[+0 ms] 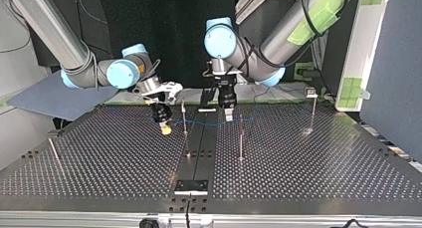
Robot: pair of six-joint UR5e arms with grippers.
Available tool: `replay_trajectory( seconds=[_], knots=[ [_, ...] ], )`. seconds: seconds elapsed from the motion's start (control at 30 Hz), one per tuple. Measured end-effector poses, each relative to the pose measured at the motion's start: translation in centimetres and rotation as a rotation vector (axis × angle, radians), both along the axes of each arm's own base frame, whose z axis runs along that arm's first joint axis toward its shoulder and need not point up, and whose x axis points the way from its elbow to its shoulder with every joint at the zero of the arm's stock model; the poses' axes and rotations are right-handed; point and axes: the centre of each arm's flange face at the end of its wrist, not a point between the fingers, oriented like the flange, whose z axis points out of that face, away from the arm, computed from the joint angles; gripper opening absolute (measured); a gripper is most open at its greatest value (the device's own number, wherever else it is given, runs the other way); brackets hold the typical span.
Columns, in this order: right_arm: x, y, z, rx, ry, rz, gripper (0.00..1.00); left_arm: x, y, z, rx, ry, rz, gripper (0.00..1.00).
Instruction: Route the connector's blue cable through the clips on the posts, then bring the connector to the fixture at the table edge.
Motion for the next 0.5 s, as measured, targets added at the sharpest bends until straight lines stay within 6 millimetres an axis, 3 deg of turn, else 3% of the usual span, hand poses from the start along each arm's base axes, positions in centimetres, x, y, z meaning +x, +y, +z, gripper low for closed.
replay_trajectory(
  seconds=[0.5],
  knots=[
    [0.0, 0.0, 0.0, -0.001, 0.002, 0.0, 0.0, 1.7, 0.4, 0.6, -0.007, -0.018, 0.017, 1.0]
  ],
)
